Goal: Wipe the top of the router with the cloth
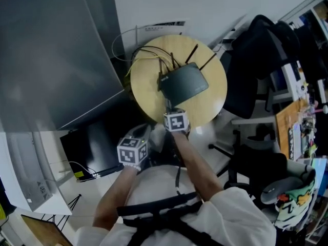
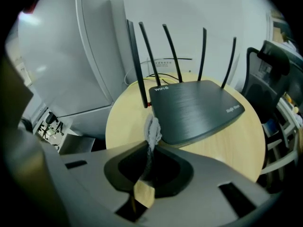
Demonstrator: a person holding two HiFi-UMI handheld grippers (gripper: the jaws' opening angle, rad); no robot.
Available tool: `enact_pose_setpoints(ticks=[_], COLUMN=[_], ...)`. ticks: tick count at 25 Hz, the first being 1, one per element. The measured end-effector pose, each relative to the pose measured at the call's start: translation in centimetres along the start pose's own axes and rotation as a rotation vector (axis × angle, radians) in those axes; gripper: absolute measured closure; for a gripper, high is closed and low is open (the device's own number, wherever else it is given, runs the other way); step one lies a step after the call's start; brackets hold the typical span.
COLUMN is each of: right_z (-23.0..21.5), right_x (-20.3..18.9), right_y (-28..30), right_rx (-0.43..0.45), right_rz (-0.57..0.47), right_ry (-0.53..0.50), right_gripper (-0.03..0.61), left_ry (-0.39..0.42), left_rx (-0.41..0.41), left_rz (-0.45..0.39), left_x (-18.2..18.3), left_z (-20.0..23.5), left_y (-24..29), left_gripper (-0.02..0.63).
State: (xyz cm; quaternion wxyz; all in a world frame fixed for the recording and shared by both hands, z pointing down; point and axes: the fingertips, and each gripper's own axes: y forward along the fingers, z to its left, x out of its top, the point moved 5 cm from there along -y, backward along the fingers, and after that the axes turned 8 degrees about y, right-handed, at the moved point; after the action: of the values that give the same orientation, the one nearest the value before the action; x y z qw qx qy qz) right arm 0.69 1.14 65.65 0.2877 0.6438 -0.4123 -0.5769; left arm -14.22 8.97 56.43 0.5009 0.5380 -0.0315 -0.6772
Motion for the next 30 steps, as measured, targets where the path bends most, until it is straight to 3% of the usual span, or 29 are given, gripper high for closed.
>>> enact_pose_setpoints(ticks=[6, 13, 17, 22, 30], right_z=[-1.8, -3.6, -3.4, -3.4, -3.9], right_x=[-2.2, -2.9, -1.5, 1.1, 6.0], right_y=[-1.6, -4.2, -6.7, -10.8, -21.4], right_rx=[-0.025, -0.035, 0.042, 0.205, 0.304], right_rz=[0.028, -0.015, -0.064, -0.17, -0.402], right_ry=[0.002, -0.025, 0.0, 0.112, 0.121], right_gripper=[0.54, 0.538, 0.54, 0.54, 0.54], left_ry=[-0.008, -0.014, -0.006, 0.008, 0.11], left_rx=[-0.014, -0.029, -0.028, -0.008, -0.011], left_rz=[-0.004, -0.019, -0.056, -0.116, -0.218], left_x=[-0.6, -0.9, 0.2, 2.5, 7.8], left_z=[-1.4, -3.1, -3.7, -4.2, -6.6], left_y=[0.1, 0.7, 1.1, 0.3, -1.6], left_gripper=[0.624, 0.624, 0.624, 0.624, 0.624])
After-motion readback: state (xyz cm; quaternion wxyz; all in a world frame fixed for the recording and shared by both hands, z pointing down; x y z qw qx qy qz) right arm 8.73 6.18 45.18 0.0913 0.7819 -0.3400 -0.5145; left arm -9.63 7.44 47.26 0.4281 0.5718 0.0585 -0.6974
